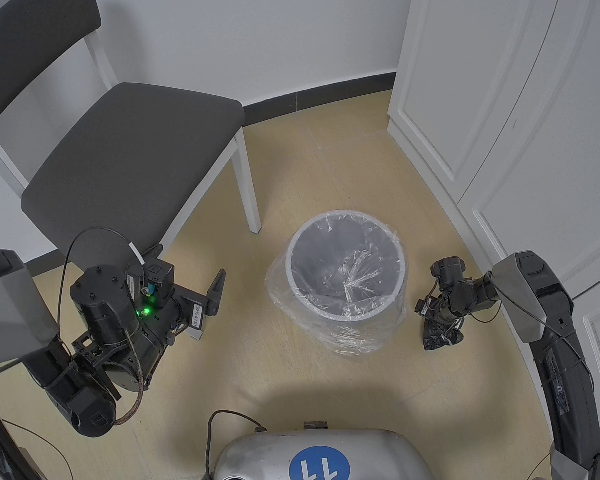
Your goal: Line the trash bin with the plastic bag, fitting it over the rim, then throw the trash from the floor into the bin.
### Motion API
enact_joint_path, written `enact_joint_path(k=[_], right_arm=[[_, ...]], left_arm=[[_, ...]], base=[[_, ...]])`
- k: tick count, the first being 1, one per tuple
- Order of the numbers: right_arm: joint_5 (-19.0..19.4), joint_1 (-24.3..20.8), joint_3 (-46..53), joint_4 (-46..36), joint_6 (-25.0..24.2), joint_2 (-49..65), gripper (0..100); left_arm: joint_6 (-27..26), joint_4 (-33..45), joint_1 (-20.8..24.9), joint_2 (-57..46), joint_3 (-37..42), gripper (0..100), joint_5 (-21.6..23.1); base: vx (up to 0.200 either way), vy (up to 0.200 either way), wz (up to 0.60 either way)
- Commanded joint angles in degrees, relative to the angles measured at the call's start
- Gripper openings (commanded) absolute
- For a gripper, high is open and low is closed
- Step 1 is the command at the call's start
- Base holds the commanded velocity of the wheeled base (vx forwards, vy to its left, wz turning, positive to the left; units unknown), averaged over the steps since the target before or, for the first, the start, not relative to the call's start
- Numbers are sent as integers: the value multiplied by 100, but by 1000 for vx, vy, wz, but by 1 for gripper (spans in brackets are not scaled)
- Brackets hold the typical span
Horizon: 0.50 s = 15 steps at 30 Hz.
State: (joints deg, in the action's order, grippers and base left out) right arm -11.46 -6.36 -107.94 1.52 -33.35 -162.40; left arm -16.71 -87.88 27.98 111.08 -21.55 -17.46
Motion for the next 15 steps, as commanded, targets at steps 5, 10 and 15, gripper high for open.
enact_joint_path(k=[5, 10, 15], right_arm=[[3, -5, -8, 6, -4, -19, 0], [3, -5, -8, -3, -4, -19, 0], [3, -5, -8, -3, -4, -19, 0]], left_arm=[[1, -1, -3, 19, -7, 100, -3], [1, -1, -3, 28, -7, 100, -3], [1, -1, -3, 28, -7, 100, -3]], base=[[0, 0, 0], [0, 0, 0], [0, 0, 0]])
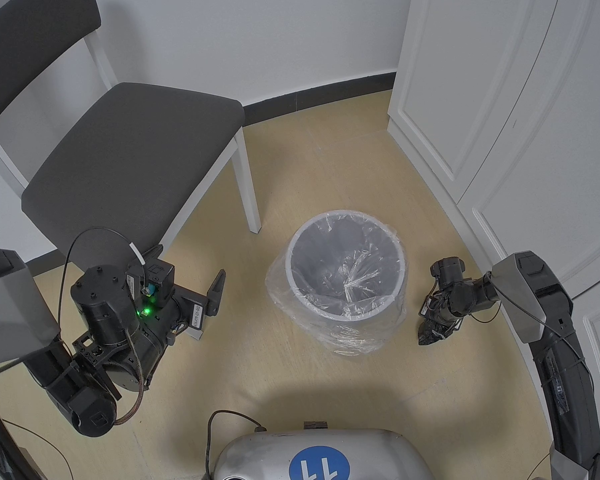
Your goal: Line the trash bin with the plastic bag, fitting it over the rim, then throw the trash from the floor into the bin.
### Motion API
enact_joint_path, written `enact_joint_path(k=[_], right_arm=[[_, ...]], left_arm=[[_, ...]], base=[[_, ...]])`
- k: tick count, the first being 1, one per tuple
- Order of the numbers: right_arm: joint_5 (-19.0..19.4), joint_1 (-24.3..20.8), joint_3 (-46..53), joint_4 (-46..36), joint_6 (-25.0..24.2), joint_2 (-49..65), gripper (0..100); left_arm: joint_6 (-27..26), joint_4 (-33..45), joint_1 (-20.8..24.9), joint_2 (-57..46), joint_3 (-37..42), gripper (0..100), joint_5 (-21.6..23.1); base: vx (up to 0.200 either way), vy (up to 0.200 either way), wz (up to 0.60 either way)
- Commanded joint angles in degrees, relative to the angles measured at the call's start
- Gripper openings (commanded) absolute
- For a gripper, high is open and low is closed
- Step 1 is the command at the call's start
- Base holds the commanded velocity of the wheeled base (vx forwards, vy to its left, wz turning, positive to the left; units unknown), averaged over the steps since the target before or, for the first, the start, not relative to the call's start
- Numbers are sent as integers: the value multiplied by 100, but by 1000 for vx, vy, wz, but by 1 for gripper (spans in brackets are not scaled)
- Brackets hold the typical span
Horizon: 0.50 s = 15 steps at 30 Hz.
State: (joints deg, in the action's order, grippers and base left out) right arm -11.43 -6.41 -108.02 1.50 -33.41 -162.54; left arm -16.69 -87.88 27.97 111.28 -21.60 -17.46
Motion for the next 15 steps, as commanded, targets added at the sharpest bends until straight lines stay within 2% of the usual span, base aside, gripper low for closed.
enact_joint_path(k=[1, 15], right_arm=[[1, 0, 0, -1, 2, -6, 0], [-201, 0, -114, -273, 2, -24, 0]], left_arm=[[-1, -1, -2, 8, -2, 100, -3], [-1, -1, 25, -36, 16, 100, -3]], base=[[0, 0, 0], [0, 0, 0]])
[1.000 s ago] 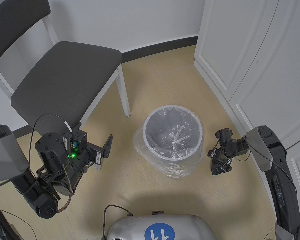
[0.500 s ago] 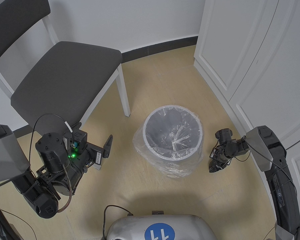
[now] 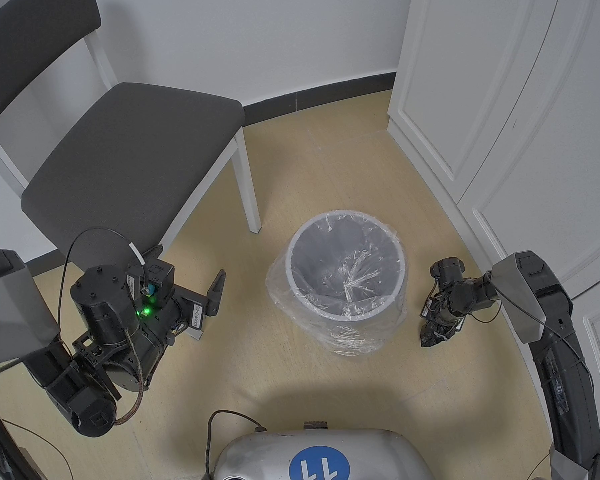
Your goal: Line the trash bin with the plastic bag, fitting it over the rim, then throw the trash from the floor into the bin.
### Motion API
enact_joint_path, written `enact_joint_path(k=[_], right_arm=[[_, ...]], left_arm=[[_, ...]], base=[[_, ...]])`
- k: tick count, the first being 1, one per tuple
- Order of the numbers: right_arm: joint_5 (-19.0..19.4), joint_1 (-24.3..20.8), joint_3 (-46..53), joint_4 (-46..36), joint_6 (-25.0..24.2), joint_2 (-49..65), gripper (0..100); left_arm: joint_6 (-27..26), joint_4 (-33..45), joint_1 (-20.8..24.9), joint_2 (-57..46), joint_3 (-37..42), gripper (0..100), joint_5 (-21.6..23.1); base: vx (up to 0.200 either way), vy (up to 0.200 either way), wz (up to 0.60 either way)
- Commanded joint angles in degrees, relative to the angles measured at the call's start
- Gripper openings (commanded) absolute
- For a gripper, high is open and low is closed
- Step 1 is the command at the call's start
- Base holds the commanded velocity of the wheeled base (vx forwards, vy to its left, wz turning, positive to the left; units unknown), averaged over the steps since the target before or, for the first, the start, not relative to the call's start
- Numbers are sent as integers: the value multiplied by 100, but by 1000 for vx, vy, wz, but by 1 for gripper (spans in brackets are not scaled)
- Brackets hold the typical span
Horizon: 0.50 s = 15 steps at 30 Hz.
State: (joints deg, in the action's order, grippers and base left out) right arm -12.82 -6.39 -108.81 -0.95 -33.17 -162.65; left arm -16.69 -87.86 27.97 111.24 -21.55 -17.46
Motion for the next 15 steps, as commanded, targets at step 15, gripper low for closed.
enact_joint_path(k=[15], right_arm=[[-273, 15, 0, 7, -453, 5, 0]], left_arm=[[-1, -3, 104, -129, 55, 100, -3]], base=[[0, 0, 0]])
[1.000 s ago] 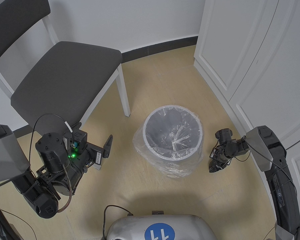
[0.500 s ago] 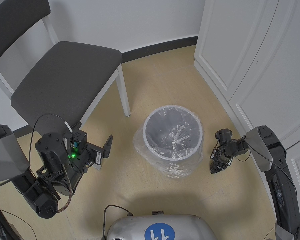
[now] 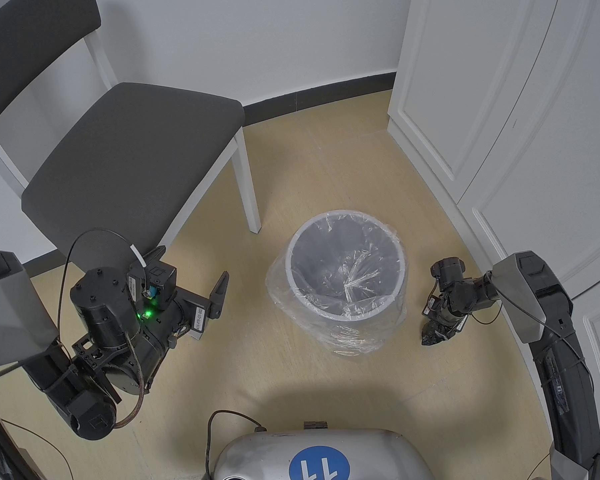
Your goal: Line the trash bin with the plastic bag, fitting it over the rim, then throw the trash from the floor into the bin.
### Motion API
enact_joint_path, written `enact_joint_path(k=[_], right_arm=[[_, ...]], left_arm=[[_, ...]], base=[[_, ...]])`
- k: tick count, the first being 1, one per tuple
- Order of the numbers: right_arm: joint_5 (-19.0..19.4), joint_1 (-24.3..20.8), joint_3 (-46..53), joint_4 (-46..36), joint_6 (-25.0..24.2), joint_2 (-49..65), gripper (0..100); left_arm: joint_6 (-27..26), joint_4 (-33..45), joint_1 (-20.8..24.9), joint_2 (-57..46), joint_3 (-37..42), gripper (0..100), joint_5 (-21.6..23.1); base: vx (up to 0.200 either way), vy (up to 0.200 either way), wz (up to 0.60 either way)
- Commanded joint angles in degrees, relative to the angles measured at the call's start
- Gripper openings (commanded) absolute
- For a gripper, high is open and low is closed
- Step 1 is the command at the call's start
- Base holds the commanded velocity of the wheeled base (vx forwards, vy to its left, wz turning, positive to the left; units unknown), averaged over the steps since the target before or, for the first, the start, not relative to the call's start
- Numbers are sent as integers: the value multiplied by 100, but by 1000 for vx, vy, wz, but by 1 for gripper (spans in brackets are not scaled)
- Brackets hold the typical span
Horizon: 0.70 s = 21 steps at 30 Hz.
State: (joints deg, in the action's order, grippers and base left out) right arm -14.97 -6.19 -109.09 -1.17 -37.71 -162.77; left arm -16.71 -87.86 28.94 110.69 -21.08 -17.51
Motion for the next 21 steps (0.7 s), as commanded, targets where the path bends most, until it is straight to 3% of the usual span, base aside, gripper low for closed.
enact_joint_path(k=[1, 6, 11, 14, 21], right_arm=[[-129, -22, 46, 20, 44, 43, 0], [-85, -128, 714, -24, 132, 738, 0], [310, -137, 1277, -24, 211, 1546, 0], [328, -110, 1408, -68, 185, 1942, 0], [407, -75, 1751, -797, 141, 3524, 0]], left_arm=[[1, -3, 6, -83, -19, 100, 10], [-7, -3, 103, -118, -72, 100, 28], [-7, -3, 191, -153, -37, 100, 10], [1, -3, 191, -215, -19, 100, 10], [10, -3, 147, -443, -28, 100, 54]], base=[[0, 0, 0], [0, 0, 0], [0, 0, 0], [0, 0, 0], [0, 0, 0]])
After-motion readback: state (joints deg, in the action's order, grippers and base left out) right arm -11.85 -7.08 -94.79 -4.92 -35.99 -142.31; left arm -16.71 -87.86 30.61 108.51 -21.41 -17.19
